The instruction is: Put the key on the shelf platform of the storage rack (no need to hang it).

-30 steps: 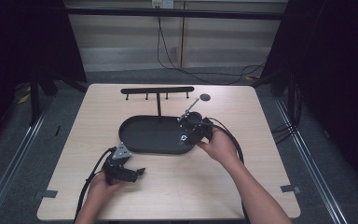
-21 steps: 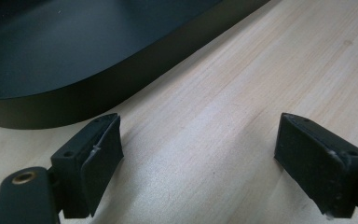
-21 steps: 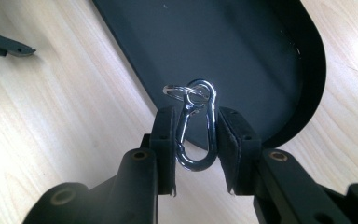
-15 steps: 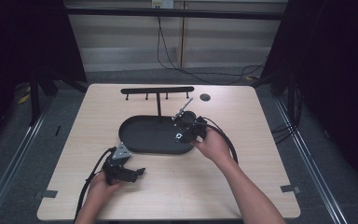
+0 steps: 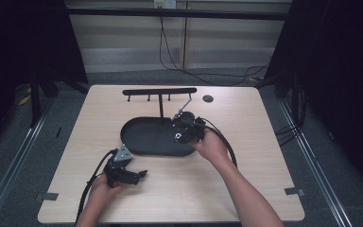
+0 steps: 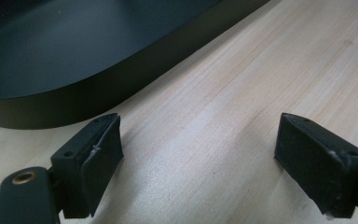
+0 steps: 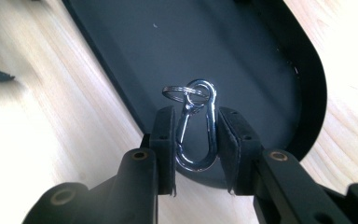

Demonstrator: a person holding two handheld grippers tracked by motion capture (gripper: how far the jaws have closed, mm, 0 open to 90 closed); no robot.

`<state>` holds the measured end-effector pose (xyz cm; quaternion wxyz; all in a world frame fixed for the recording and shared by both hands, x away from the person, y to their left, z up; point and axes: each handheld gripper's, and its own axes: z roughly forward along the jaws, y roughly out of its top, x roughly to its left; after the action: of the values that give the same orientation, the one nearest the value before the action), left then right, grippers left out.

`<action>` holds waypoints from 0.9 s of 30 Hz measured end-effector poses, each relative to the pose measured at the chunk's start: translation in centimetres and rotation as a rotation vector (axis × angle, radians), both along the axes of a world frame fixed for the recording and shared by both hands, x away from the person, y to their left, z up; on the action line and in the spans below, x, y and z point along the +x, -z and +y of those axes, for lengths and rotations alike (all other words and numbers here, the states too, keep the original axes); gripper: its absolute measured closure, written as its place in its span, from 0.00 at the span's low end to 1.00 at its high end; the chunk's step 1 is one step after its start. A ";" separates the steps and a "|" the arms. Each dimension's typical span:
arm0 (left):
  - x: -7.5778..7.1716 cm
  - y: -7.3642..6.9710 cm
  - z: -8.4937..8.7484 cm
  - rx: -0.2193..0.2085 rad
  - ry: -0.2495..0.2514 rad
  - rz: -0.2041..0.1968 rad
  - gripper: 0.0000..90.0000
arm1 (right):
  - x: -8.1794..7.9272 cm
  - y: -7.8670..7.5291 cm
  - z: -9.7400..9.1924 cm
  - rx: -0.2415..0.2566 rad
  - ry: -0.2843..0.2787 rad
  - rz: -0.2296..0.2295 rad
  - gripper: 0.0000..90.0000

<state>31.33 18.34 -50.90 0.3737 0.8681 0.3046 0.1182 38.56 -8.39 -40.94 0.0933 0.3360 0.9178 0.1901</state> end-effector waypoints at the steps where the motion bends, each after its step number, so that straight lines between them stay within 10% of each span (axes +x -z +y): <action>1: 0.0 0.0 0.0 0.000 0.000 0.000 0.16 | 0.1 0.1 0.1 0.004 0.006 -0.005 0.76; 27: 0.0 0.0 0.0 -0.001 -0.001 0.000 0.16 | 1.6 3.4 0.5 0.030 0.058 0.006 0.76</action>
<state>31.33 18.33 -50.91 0.3743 0.8677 0.3050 0.1183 40.12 -7.94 -44.30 0.0909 0.3645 0.9049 0.2000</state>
